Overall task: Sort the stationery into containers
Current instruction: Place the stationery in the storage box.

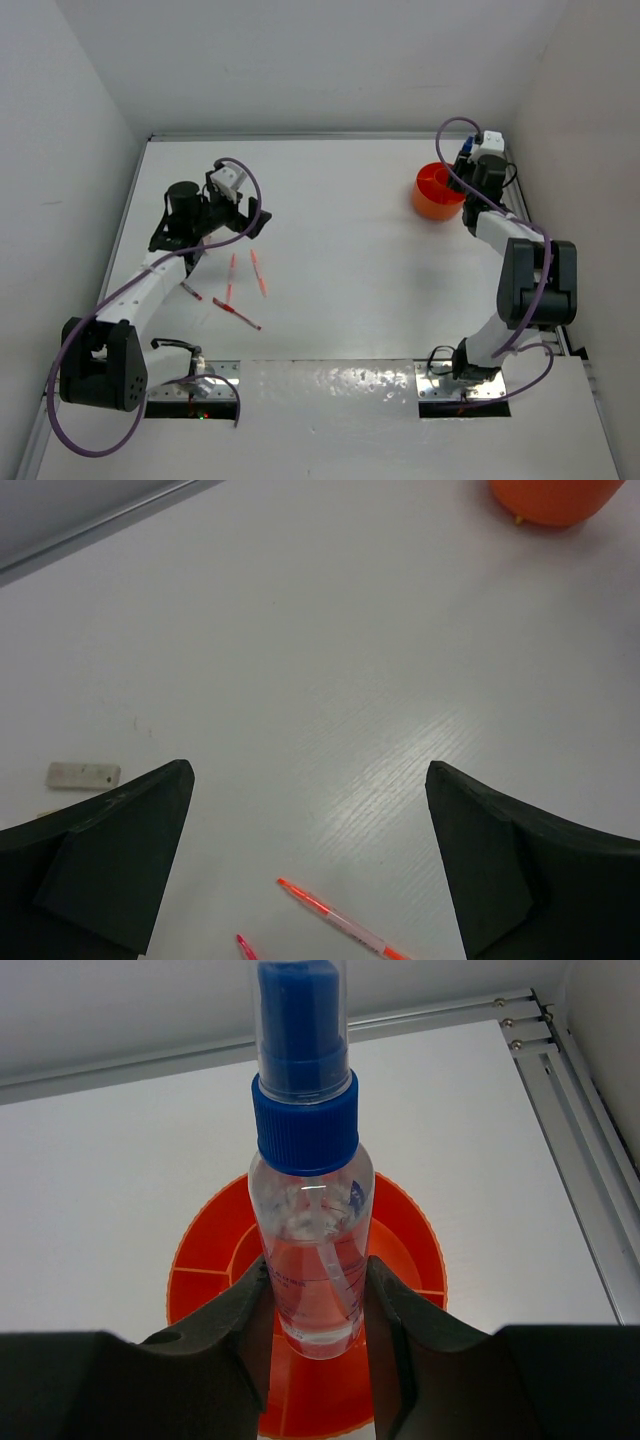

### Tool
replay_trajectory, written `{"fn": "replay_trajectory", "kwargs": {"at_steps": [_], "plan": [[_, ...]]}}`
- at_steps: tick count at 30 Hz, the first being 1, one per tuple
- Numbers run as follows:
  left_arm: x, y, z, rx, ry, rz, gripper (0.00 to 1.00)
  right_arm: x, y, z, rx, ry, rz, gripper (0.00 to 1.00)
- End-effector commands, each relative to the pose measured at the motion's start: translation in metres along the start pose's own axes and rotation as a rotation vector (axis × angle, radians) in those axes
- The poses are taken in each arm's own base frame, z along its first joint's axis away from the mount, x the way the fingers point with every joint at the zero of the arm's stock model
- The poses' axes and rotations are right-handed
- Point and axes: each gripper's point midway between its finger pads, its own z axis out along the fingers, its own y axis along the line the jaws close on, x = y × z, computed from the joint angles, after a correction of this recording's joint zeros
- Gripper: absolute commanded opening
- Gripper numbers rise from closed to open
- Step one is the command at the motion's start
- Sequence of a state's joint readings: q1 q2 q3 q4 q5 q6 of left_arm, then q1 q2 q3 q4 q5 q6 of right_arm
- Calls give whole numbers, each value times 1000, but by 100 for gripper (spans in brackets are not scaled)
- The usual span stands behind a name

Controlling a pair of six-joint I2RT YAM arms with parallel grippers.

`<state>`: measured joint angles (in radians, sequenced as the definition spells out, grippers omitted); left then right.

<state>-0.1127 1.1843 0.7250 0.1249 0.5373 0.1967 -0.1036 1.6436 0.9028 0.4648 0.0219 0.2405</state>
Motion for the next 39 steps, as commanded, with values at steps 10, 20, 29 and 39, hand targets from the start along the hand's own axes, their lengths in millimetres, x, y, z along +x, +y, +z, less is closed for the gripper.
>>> {"fn": "replay_trajectory", "kwargs": {"at_steps": [10,20,29,39], "plan": [[-16,8,-1,-54,-75,33,100,-43,11,21,-50,-109,15,0],[-8,14,1,-77,-65,23,100,-29,18,33,-91,-99,13,0],[-10,18,2,-84,-77,31,100,-22,20,36,-106,-94,-15,9],[-12,22,-1,-97,-89,49,100,-23,21,29,-113,-109,-19,20]]}}
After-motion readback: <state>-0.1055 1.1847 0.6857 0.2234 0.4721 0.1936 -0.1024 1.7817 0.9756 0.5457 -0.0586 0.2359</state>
